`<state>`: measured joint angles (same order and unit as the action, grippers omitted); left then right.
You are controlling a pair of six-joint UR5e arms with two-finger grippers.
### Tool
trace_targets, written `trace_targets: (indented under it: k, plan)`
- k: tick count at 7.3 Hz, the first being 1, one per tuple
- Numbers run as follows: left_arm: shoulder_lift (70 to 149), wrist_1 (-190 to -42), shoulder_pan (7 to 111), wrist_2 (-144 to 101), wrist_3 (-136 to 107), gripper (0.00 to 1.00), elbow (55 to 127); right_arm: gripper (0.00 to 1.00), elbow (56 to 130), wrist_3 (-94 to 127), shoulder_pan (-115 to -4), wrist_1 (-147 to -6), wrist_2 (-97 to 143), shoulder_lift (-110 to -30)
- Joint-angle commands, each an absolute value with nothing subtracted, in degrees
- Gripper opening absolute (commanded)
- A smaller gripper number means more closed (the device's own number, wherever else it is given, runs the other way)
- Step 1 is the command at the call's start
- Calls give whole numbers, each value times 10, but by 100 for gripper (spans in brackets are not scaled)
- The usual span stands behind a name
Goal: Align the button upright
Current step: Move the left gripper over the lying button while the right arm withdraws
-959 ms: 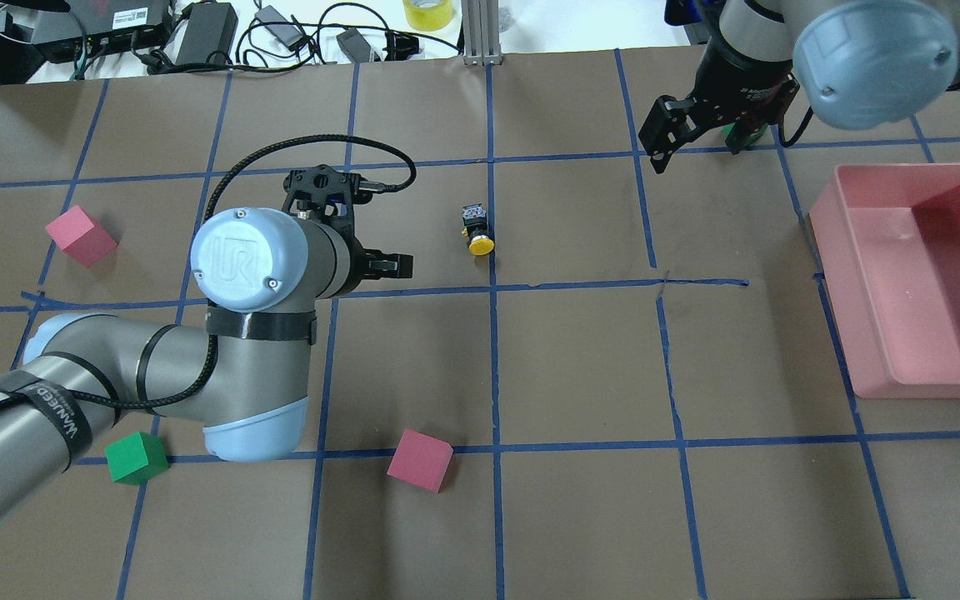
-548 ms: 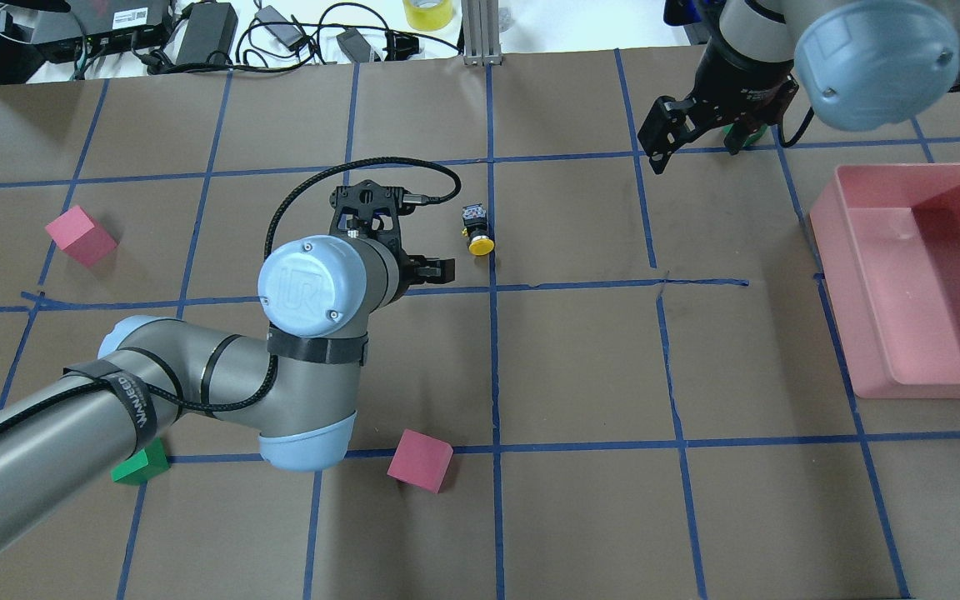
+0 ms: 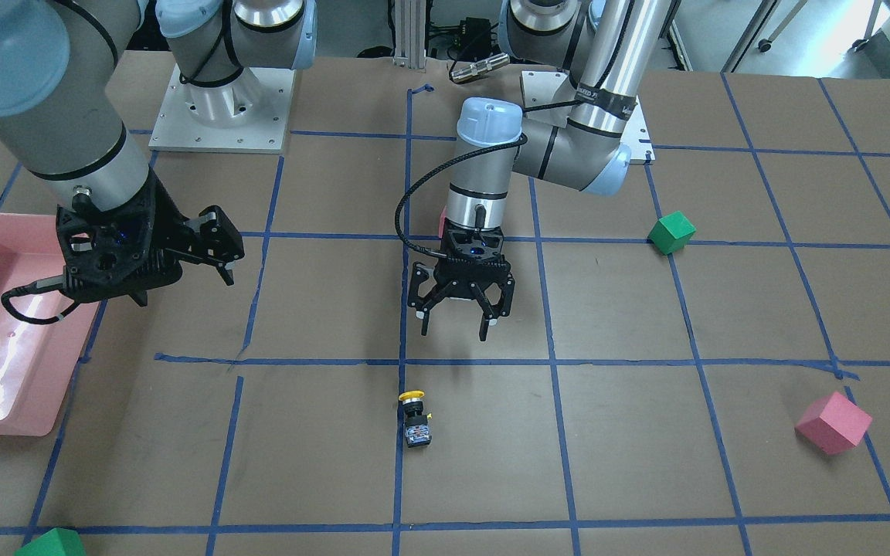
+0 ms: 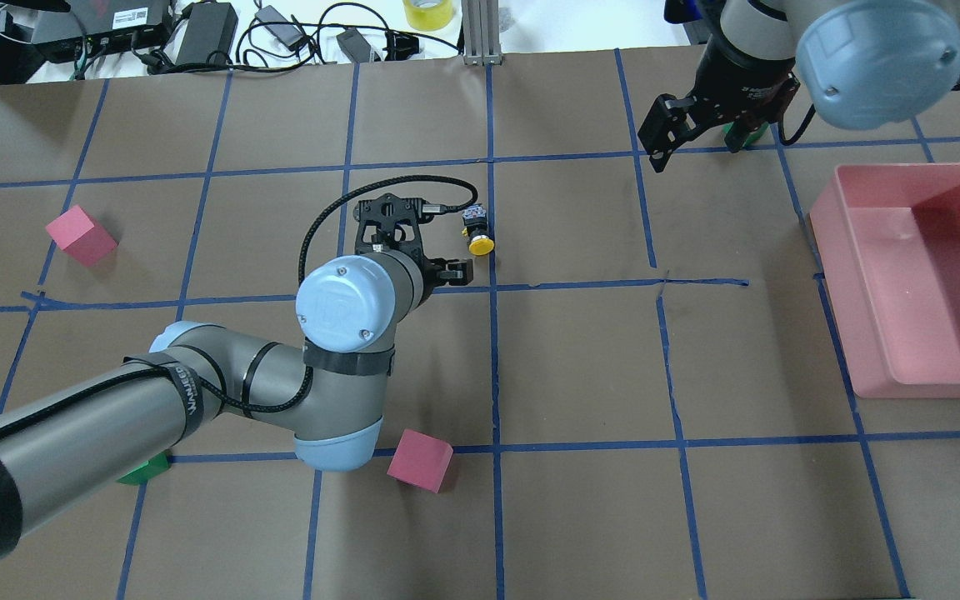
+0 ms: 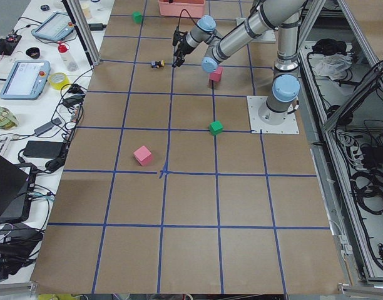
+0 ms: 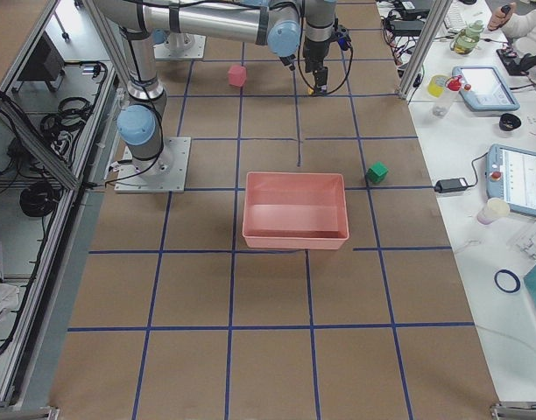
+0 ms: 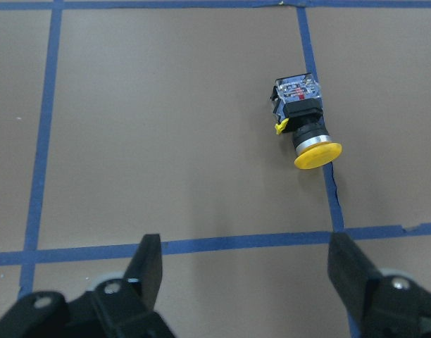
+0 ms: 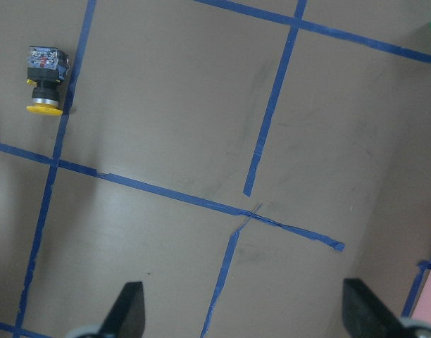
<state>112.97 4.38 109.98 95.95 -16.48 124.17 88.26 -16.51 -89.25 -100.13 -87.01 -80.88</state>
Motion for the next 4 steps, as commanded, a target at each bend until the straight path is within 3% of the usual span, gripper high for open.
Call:
trace_targets:
  k: [1, 2, 4]
  plan:
    - [1205, 89, 1139, 1011, -185, 100, 1195, 100, 882, -164, -893, -953, -881, -831]
    - [1240, 93, 1148, 1017, -190, 100, 1149, 100, 879, -162, -887, -945, -884, -829]
    - [1292, 136, 1154, 1028, -191, 100, 1132, 100, 879, -148, -887, -948, -880, -831]
